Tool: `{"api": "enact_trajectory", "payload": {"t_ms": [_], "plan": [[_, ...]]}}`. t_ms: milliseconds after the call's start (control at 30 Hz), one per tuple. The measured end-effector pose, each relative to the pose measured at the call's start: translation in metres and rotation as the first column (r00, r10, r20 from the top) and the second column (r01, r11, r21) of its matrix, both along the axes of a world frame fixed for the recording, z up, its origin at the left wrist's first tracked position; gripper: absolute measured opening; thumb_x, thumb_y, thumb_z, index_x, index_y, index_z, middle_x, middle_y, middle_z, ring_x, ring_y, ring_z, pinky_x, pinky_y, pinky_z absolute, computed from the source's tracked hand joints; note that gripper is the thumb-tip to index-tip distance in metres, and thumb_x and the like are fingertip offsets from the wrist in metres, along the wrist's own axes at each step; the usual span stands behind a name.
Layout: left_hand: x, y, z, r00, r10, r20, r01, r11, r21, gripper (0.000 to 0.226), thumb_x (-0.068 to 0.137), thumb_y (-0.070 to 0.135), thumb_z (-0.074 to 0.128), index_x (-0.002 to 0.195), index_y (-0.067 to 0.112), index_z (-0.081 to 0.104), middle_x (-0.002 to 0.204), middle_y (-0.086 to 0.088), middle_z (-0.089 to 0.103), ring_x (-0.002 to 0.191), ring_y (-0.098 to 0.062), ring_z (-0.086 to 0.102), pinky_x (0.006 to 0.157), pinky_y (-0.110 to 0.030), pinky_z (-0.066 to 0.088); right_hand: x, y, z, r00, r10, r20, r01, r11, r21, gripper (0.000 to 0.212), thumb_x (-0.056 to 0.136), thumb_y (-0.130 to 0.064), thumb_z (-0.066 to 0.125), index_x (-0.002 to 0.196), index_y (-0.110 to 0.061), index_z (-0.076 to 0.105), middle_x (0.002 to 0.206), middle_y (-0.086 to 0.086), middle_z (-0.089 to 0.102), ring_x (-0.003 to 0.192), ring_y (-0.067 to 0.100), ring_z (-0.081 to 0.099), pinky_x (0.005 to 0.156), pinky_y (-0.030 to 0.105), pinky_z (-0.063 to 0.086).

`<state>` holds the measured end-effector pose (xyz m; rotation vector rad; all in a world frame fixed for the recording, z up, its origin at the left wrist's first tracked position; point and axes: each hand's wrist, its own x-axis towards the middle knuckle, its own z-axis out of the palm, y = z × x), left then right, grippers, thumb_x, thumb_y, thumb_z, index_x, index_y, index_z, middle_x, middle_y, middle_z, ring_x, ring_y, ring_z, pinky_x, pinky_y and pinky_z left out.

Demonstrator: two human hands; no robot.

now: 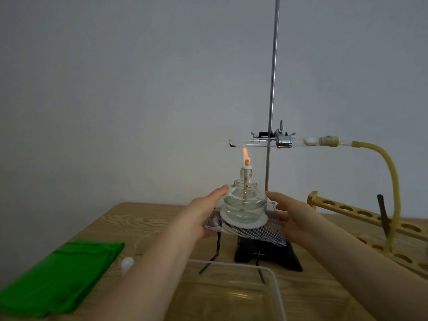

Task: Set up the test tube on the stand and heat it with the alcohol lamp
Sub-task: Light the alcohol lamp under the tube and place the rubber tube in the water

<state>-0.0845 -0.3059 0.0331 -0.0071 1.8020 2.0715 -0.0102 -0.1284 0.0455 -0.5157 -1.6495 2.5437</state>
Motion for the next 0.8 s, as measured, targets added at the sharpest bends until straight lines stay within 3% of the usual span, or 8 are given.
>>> {"api": "enact_trajectory", "payload": {"t_ms": [133,233,300,433,533,667,800], "plan": [[0.000,0.006,0.003,0.999,0.010,-0.031,-0.010,1.000,-0.009,0.081,0.060,0.052,0.080,0.120,0.003,0.058,0.105,-0.020,0.069,0.085,-0.034,0.070,0.072,-0.043,0.057,0.002,0.004,-0.001,1.000,-0.003,0.006,0.003,1.000,-0.005,0.062,0.083,-0.013,0.069,0.133,0.005,0.037,0.096,0.027,0.061,0.082,0.037,0.063,0.056,0.043,0.050],[0.001,0.009,0.006,0.998,0.020,-0.055,-0.022,0.999,-0.035,0.071,0.068,0.049,0.077,0.117,0.002,0.058,0.103,-0.019,0.069,0.085,-0.034,0.070,0.075,-0.045,0.057,0.004,0.007,-0.001,1.000,-0.001,0.010,0.001,1.000,-0.006,0.051,0.082,-0.012,0.070,0.122,0.002,0.042,0.092,0.026,0.061,0.080,0.037,0.063,0.057,0.044,0.049],[0.002,0.010,0.007,0.998,0.024,-0.057,-0.026,0.999,-0.044,0.078,0.060,0.051,0.080,0.118,0.003,0.059,0.104,-0.019,0.069,0.086,-0.034,0.070,0.079,-0.049,0.056,0.005,0.008,-0.002,1.000,0.004,0.007,-0.004,1.000,-0.016,0.045,0.081,-0.012,0.070,0.113,0.003,0.043,0.093,0.027,0.062,0.080,0.037,0.063,0.057,0.043,0.049],[0.003,0.010,0.008,0.997,0.028,-0.065,-0.031,0.998,-0.051,0.068,0.071,0.047,0.076,0.117,0.001,0.056,0.103,-0.019,0.068,0.086,-0.034,0.069,0.076,-0.046,0.057,0.004,0.008,-0.002,1.000,0.012,0.003,-0.012,1.000,-0.016,0.051,0.078,-0.013,0.072,0.116,0.003,0.043,0.098,0.028,0.064,0.081,0.037,0.066,0.053,0.039,0.053],[0.004,0.007,0.007,0.998,0.031,-0.057,-0.034,0.998,-0.052,0.057,0.075,0.045,0.073,0.107,0.001,0.054,0.099,-0.017,0.066,0.089,-0.034,0.068,0.081,-0.047,0.056,0.003,0.007,-0.001,1.000,0.017,-0.005,-0.017,1.000,-0.023,0.043,0.081,-0.014,0.070,0.112,0.000,0.043,0.095,0.027,0.064,0.080,0.037,0.065,0.054,0.040,0.052],[0.001,0.002,0.006,0.999,0.014,-0.049,-0.016,0.999,-0.033,0.065,0.069,0.048,0.077,0.114,0.003,0.061,0.103,-0.019,0.070,0.089,-0.035,0.069,0.084,-0.052,0.054,0.002,0.004,-0.001,1.000,0.019,-0.004,-0.019,1.000,0.011,0.056,0.084,-0.014,0.069,0.129,0.002,0.040,0.090,0.026,0.063,0.077,0.036,0.065,0.056,0.042,0.051],[-0.001,-0.002,0.004,1.000,0.009,-0.006,-0.009,1.000,-0.001,0.063,0.070,0.046,0.076,0.112,0.001,0.063,0.101,-0.021,0.070,0.089,-0.035,0.069,0.081,-0.048,0.056,0.000,-0.002,0.002,1.000,0.017,-0.001,-0.017,1.000,0.015,0.060,0.083,-0.013,0.070,0.131,0.004,0.039,0.093,0.028,0.063,0.076,0.036,0.066,0.044,0.035,0.054]]}}
